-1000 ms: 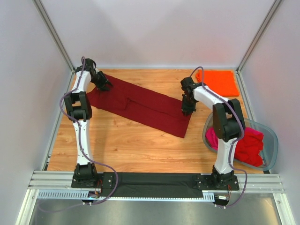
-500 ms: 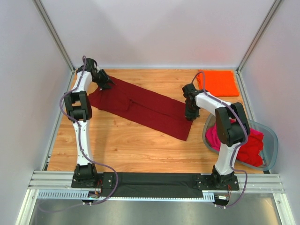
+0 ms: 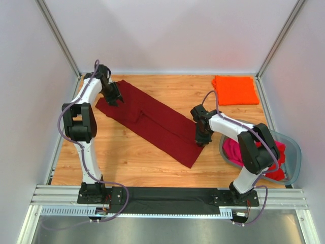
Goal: Fold and stack the t-shirts
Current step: Fold the tshirt
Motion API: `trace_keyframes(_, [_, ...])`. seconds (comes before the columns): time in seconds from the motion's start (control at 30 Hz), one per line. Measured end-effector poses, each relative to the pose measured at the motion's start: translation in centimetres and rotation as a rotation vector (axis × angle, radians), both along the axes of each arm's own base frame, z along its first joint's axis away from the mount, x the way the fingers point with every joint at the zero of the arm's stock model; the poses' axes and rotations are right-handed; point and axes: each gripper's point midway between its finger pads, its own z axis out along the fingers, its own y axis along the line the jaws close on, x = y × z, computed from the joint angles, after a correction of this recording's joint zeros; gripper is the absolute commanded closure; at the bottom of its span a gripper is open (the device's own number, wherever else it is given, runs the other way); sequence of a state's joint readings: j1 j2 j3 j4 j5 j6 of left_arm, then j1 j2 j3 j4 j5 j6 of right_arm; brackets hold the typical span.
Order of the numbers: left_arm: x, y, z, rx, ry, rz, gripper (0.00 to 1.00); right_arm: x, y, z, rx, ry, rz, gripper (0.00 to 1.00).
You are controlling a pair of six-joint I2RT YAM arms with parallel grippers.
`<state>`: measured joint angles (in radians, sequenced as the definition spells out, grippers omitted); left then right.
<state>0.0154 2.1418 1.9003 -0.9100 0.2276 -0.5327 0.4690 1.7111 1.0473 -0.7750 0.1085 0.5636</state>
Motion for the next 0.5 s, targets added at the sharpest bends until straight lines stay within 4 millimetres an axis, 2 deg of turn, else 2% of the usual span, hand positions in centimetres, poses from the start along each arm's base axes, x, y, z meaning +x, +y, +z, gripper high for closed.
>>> trace_keyframes(0.1, [-2.0, -1.1, -2.7, -0.013, 0.084, -0.014, 0.52, -1.0, 0.0, 1.1, 0.003, 0.014, 0.003, 0.79])
trace_keyframes(0.2, [-2.6, -1.7, -4.9, -0.004, 0.145, -0.021, 0.53, -0.7, -0.1, 2.8, 0.009, 0.002, -0.002, 0.78])
trace_keyframes(0.37, [-1.1, -1.4, -7.6, 0.061, 0.211, -0.006, 0.53, 1.6, 1.0, 6.7, 0.056, -0.092, -0.005, 0.74])
trace_keyframes(0.5, [0.8, -0.5, -7.7, 0.11, 0.233, 0.024, 0.53, 2.3, 1.5, 8.9, 0.097, -0.153, -0.001, 0.7])
